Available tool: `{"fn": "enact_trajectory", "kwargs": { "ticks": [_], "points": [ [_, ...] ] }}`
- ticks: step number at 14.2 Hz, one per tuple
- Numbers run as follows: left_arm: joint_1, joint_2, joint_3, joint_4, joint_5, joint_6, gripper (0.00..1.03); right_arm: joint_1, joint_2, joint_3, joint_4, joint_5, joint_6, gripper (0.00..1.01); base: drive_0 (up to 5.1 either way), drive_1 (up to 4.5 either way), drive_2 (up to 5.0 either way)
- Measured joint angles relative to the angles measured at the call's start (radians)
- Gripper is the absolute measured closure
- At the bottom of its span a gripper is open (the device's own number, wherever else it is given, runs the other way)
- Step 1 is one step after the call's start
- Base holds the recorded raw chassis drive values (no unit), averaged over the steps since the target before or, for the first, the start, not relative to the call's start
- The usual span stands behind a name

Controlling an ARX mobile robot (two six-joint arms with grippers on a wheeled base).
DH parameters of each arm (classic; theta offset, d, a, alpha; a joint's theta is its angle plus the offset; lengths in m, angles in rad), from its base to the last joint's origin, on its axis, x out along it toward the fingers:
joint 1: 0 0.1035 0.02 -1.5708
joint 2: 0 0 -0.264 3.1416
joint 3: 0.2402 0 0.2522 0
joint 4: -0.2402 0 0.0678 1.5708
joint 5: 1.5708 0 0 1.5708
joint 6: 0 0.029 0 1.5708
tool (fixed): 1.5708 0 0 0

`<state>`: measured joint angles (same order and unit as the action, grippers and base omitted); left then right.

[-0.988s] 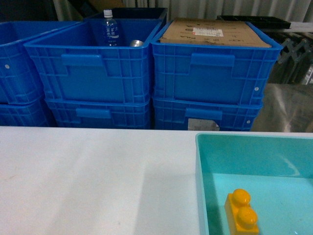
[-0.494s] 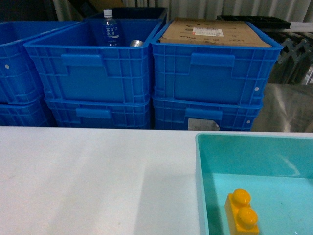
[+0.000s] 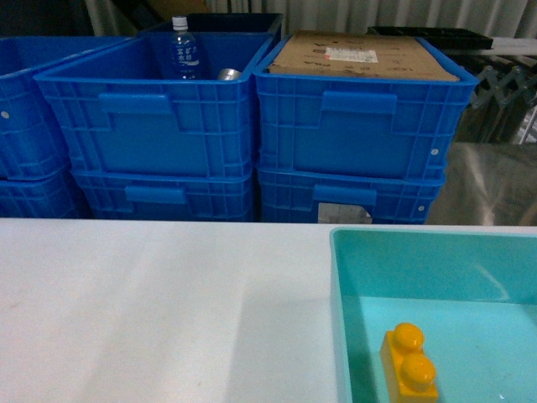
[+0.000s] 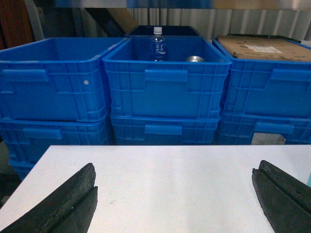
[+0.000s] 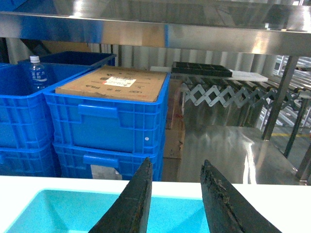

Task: Pick red block from blue box to shelf

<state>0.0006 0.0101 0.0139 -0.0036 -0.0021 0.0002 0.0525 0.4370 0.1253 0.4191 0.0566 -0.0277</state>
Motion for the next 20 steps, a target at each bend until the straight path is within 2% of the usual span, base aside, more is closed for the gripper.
{"fn": "enact_trajectory", "kwargs": {
  "ticks": [13, 20],
  "points": [
    [-0.001, 0.000, 0.000, 0.000, 0.001, 0.000, 0.05, 0.000, 0.000, 0.000, 0.000, 0.000, 0.000, 0.75, 0.0, 0.00, 0.0],
    [-0.001, 0.000, 0.000, 0.000, 0.001, 0.000, 0.05, 0.000, 0.000, 0.000, 0.000, 0.000, 0.000, 0.75, -1.6, -1.56, -1.6]
  ]
}}
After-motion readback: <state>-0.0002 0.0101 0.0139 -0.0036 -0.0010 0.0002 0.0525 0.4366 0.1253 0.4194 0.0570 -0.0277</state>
